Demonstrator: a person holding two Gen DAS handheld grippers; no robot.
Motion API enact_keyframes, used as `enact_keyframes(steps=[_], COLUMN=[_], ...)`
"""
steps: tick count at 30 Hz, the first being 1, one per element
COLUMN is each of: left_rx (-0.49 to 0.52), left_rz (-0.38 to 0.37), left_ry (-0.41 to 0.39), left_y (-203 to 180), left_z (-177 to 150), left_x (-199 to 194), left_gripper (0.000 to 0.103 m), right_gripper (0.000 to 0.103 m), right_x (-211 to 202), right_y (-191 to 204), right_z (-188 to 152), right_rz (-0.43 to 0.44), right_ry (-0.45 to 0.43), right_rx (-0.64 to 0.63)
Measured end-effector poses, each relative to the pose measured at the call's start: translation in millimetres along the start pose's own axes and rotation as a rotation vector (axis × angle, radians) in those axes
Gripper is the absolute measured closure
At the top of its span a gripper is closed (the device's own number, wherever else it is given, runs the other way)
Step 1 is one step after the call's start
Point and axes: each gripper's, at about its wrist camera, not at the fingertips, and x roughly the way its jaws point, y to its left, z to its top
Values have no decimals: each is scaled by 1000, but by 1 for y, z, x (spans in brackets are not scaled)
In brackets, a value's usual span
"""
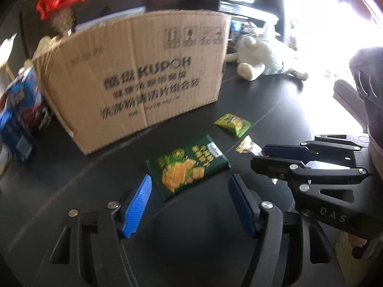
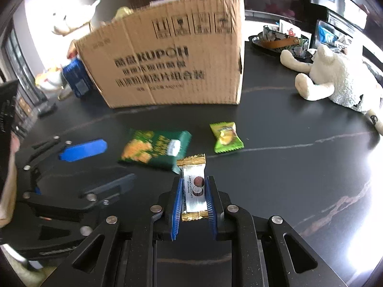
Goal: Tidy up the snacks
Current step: 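Grasp the white-and-gold bar with the right gripper, then grasp the green cracker packet with the left gripper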
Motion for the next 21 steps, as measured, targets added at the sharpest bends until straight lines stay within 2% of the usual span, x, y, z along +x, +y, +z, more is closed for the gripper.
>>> enact_keyframes(steps=[4, 8, 15, 21], left_rx=[112, 276, 368, 433], left_rz=[-26, -63, -138, -156], left_ry=[-6, 15, 27, 40], left_y=[-4, -9, -3, -4], left_z=[10, 18, 31, 31], left_x=[3, 10, 30, 44], left_gripper=[30, 27, 27, 27], right_gripper=[83, 83, 83, 83], right_x=[-6, -3, 1, 9], right_y=[-5, -10, -6, -10], right_z=[-1, -1, -4, -4], right_rz=[-18, -27, -85, -117], right_ry=[-41, -46, -53, -39], right_rx=[83, 154, 205, 239])
